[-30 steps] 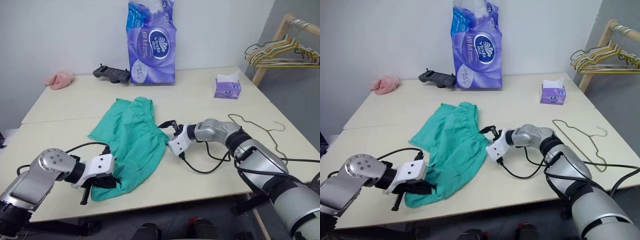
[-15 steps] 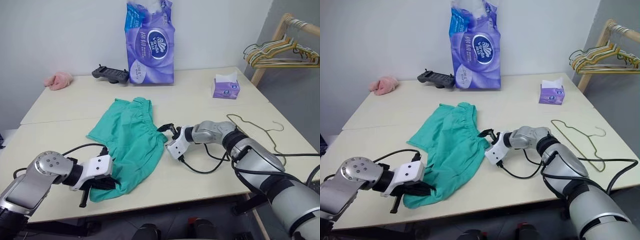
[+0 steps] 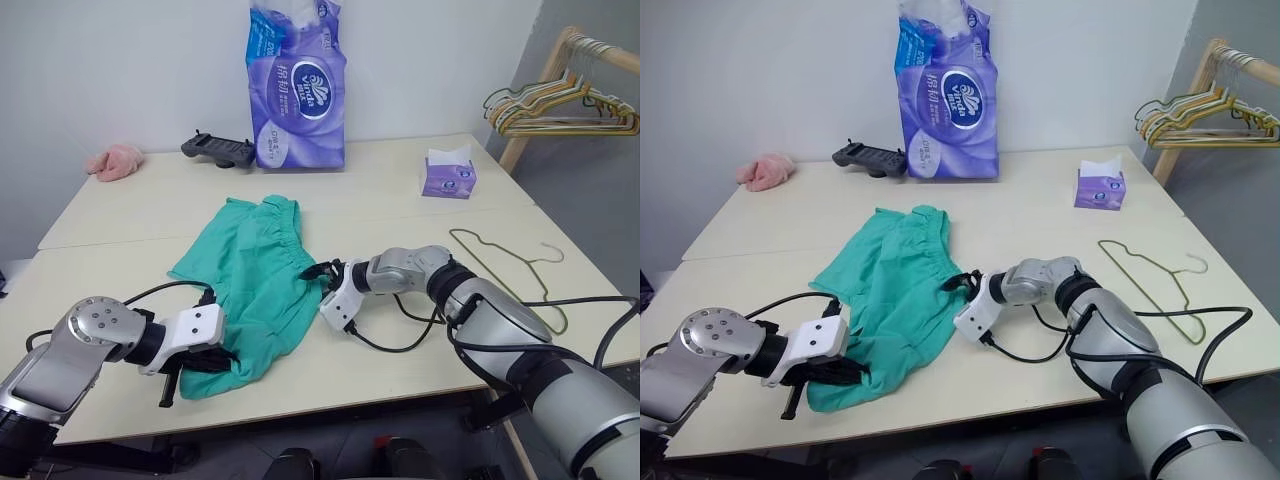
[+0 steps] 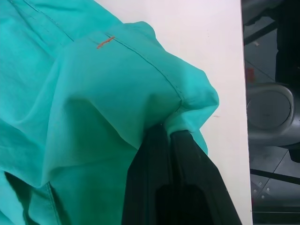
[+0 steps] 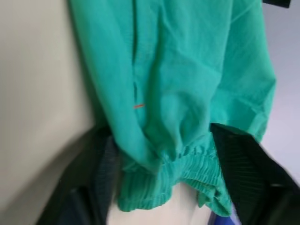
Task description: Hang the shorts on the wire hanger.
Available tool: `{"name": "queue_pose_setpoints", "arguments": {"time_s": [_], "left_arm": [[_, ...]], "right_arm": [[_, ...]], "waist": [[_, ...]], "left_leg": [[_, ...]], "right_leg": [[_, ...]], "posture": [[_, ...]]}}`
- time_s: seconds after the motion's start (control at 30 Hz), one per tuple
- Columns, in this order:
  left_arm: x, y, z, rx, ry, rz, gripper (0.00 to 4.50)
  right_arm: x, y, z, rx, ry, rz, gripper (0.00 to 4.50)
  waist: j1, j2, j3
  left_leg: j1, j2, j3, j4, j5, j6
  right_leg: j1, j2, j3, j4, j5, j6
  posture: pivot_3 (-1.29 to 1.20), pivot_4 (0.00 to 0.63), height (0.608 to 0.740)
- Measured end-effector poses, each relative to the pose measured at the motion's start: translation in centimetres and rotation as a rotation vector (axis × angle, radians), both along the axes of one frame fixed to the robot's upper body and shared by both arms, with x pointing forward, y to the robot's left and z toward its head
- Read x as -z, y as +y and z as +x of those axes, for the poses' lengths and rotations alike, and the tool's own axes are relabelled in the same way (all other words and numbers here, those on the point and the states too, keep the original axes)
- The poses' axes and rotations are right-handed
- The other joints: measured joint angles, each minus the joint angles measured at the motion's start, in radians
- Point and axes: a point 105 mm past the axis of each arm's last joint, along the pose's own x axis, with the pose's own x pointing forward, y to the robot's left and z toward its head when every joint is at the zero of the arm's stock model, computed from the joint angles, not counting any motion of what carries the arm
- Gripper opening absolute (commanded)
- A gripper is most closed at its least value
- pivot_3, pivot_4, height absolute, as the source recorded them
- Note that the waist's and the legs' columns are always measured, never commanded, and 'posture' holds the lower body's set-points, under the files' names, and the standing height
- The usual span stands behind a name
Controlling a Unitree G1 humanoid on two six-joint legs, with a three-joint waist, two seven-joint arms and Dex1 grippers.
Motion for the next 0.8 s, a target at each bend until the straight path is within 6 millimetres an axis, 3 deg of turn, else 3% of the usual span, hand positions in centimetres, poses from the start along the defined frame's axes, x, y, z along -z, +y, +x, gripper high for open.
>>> {"name": "queue_pose_setpoints", "arguments": {"time_s": [0.2, 0.43, 0.6, 0.8], "left_arm": [[0.1, -0.1, 0.0, 0.003, -0.004, -0.004, 0.0], [0.4, -0.2, 0.2, -0.002, -0.001, -0.009, 0.0], [0.6, -0.5, 0.8, -0.008, -0.03, -0.026, 0.0], [0.7, -1.0, 2.1, -0.027, -0.075, -0.06, 0.0]], "right_arm": [[0.0, -0.5, 0.4, 0.03, 0.007, -0.004, 0.02], [-0.6, -2.0, 1.0, 0.079, 0.037, 0.035, 0.02], [-1.2, -4.5, 1.5, 0.128, 0.069, 0.063, 0.02], [-2.0, -7.6, 0.8, 0.105, 0.118, 0.06, 0.02]], "waist": [[0.0, 0.0, 0.0], [-0.001, 0.0, 0.001], [0.0, 0.001, 0.002], [-0.001, 0.001, 0.003]], "left_leg": [[0.0, 0.0, 0.0, 0.0, 0.0, 0.0], [0.0, 0.0, 0.0, 0.0, -0.001, 0.0], [0.0, 0.001, 0.0, 0.0, -0.001, 0.0], [0.0, 0.001, 0.0, 0.001, -0.001, 0.0]], "right_leg": [[0.0, 0.001, 0.0, 0.0, 0.0, 0.0], [0.0, 0.001, 0.0, 0.0, 0.0, 0.0], [0.001, 0.001, 0.0, -0.001, 0.0, 0.0], [0.001, 0.001, 0.0, -0.001, 0.0, 0.0]], "posture": [[0.2, 0.063, 0.74], [0.19, 0.065, 0.74], [0.18, 0.071, 0.74], [0.15, 0.07, 0.74]]}}
